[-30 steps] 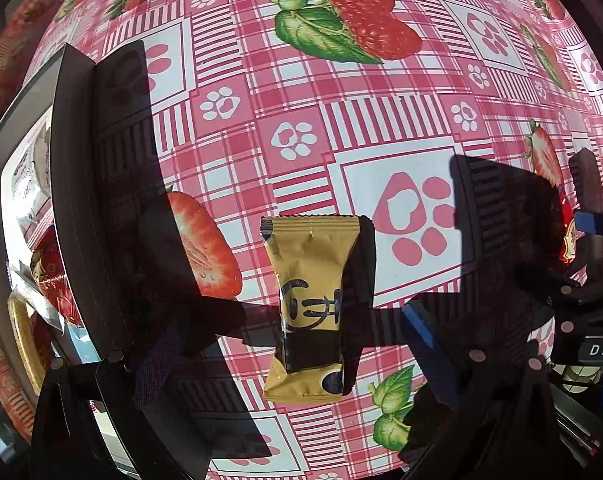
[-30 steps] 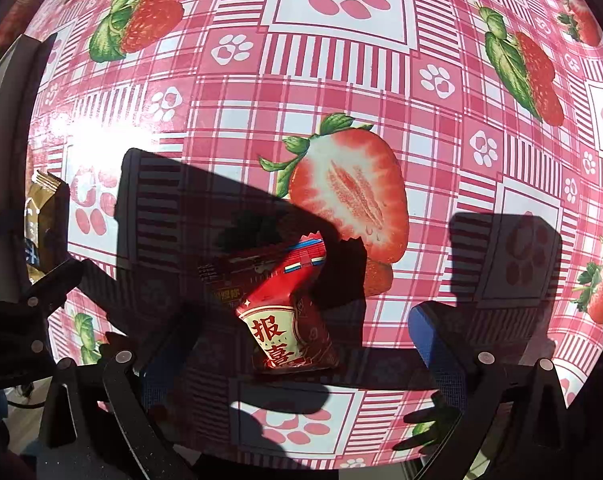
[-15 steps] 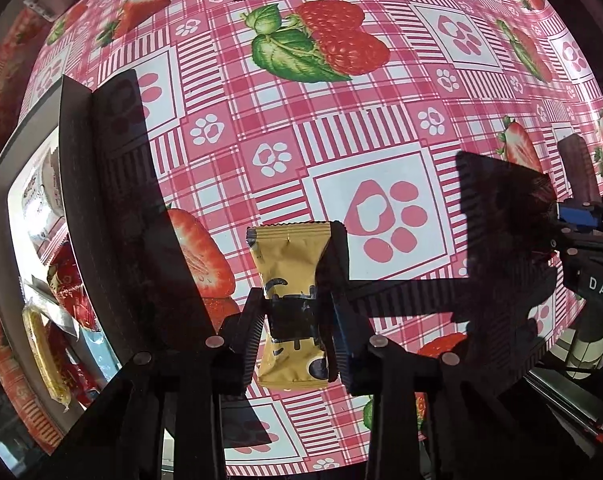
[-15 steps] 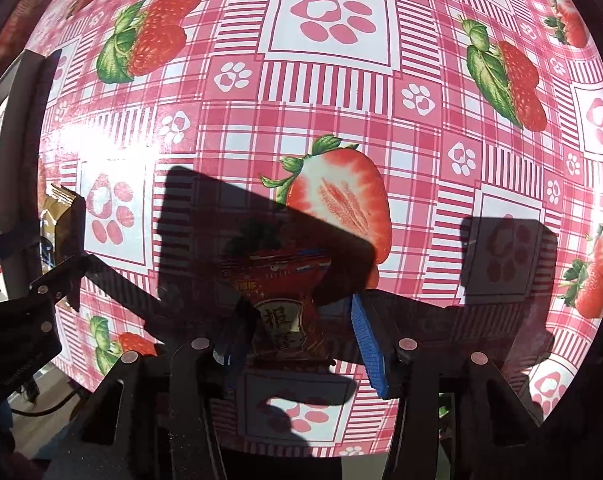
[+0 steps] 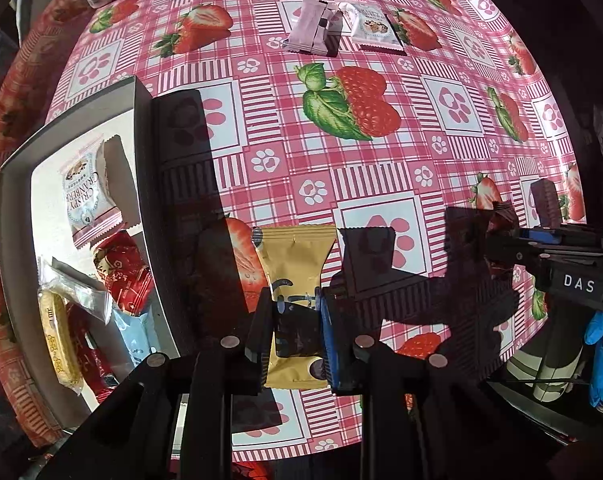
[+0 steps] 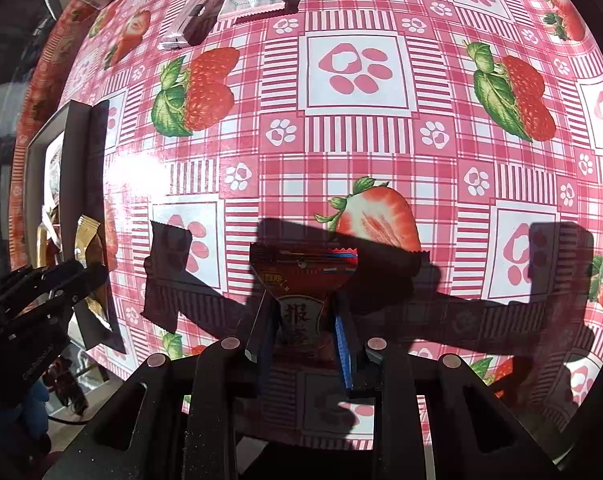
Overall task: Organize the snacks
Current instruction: 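Carry the gold bar over the white tray with the left tool while the right tool brings the red packet, then open the left tool to drop the gold bar while the right tool releases the red packet into the tray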
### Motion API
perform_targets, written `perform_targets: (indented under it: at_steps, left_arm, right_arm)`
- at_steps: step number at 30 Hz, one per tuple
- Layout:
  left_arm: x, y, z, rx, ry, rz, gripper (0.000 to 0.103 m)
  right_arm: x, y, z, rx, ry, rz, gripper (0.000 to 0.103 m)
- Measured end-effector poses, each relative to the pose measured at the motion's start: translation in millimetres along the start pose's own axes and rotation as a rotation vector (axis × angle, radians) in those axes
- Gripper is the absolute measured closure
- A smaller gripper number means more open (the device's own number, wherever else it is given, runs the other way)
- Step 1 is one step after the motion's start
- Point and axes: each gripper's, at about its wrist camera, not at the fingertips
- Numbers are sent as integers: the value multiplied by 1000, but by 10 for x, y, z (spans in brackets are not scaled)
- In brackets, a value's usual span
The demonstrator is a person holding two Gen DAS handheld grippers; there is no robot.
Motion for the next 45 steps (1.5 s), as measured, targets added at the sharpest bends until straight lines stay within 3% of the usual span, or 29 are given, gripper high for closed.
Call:
perform_targets:
  at_steps: [11, 20, 27, 28, 35, 37, 39, 40, 42, 43, 44, 45]
  left_arm:
    - [807, 88, -191, -49, 175, 40, 79]
    - [1480, -15, -335, -25, 311, 83, 79]
    - [1731, -150, -455, 10, 348, 98, 79]
    - [1748, -172, -464, 14, 349, 97, 79]
    - [1825, -268, -482, 33, 346, 97, 78]
    - [1825, -287, -475, 45, 342, 111, 74]
    - [1821, -293, -470, 51, 341, 122, 51]
    - [1818, -287, -469, 51, 341, 128, 44]
    - [1808, -259, -459, 39, 339, 136, 33]
    - [1800, -247, -450, 37, 335, 134, 32]
    - [1789, -237, -434, 37, 329, 131, 32]
    - [1776, -229, -419, 37, 324, 130, 32]
  right_arm:
    - [1113, -185, 730, 35, 178, 47, 75]
    - [2214, -468, 1244, 87, 333, 104, 75]
    - [2786, -758, 1349, 122, 395, 136, 75]
    - [2768, -713, 1211, 126, 400, 138, 75]
    - [2983, -937, 1239, 152, 402, 144, 75]
    - [2977, -1003, 1228, 156, 398, 141, 75]
    - [2966, -1015, 1245, 161, 397, 131, 75]
    - [2954, -1016, 1245, 167, 393, 128, 74]
    - [2934, -1068, 1250, 176, 377, 128, 58]
    - [2885, -1036, 1257, 173, 369, 124, 26]
    - [2860, -1017, 1263, 158, 364, 115, 7]
    - [2822, -976, 1273, 134, 359, 104, 4]
Point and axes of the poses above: each gripper's, at about its wrist camera, not at the fingertips, and y roughly against the way its jaws point, x to its left, z to its top, and after that the axes turned 14 degrees about z, right-handed
